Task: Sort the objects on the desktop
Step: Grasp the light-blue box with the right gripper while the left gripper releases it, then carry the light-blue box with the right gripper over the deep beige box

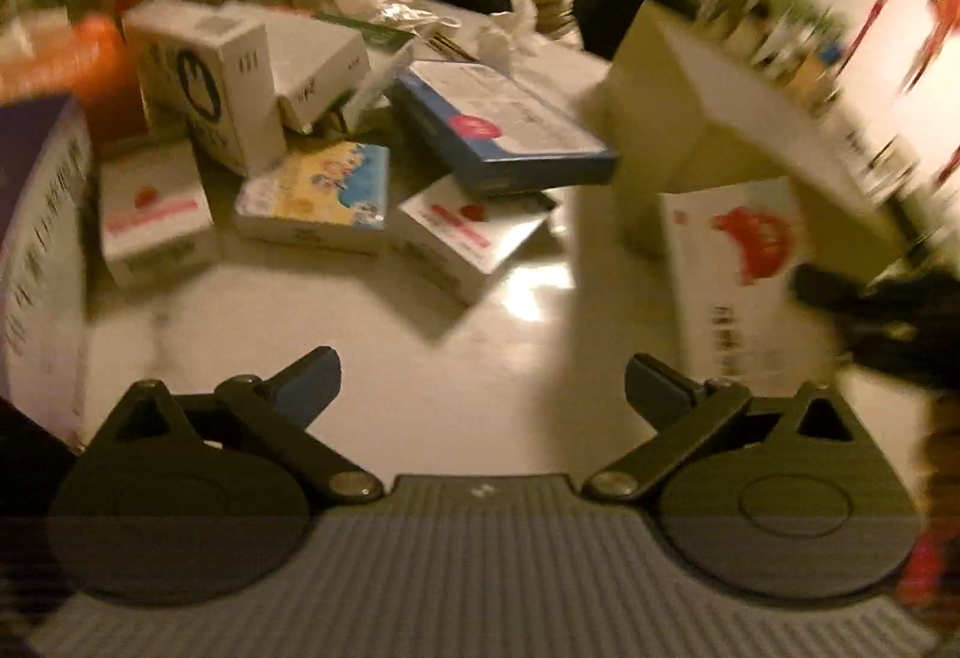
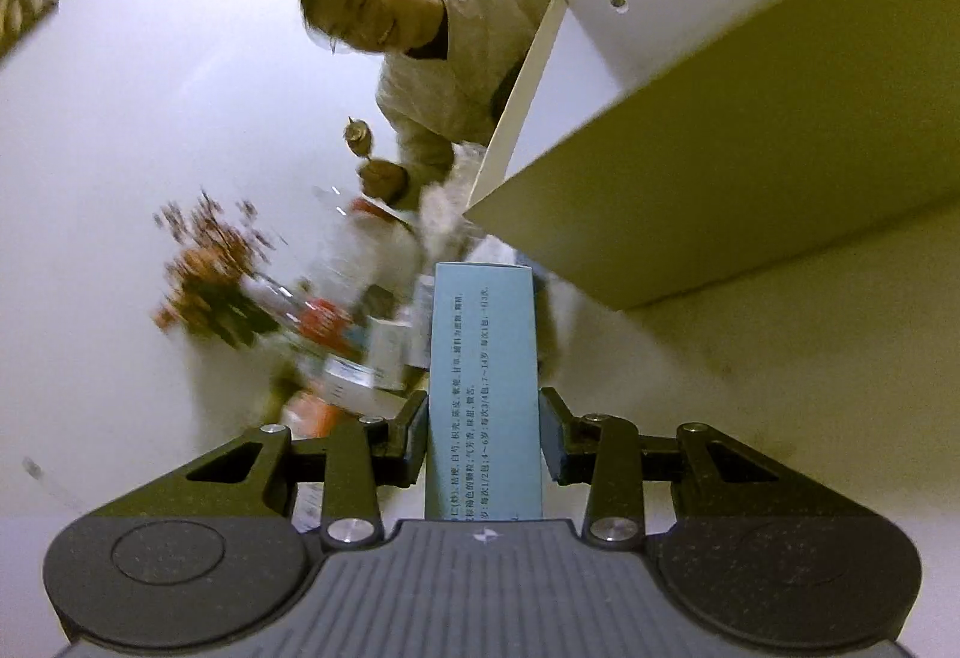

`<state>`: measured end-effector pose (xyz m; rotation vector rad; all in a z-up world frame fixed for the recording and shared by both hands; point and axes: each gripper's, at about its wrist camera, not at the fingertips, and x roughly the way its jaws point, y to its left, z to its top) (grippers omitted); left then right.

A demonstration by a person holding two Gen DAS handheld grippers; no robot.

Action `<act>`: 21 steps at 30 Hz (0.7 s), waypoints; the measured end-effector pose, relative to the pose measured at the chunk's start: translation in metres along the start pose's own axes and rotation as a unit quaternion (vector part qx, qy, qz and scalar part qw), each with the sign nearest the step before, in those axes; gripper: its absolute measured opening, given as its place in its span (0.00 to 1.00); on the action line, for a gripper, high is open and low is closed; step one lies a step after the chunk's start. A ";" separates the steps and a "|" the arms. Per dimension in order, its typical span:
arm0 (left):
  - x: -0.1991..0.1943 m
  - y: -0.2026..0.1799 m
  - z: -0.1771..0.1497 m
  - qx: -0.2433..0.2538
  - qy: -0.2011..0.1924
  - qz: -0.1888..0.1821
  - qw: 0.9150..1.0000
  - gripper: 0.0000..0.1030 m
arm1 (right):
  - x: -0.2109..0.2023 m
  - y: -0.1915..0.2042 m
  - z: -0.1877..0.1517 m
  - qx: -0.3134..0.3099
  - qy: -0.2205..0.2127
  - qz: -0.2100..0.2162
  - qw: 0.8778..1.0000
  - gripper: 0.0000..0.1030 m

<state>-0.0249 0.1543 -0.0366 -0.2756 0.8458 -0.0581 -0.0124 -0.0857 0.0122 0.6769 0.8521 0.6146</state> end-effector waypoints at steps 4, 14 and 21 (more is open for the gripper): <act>0.010 -0.019 0.000 0.053 -0.002 0.073 0.996 1.00 | -0.001 0.018 0.007 -0.074 0.040 -0.062 0.994 0.39; 0.027 -0.029 0.000 0.072 0.003 0.135 0.988 1.00 | 0.029 0.052 0.000 -0.189 0.102 -0.136 0.967 0.40; 0.039 -0.024 -0.004 0.063 0.023 0.149 0.987 1.00 | 0.046 0.059 -0.008 -0.224 0.123 -0.153 0.954 0.40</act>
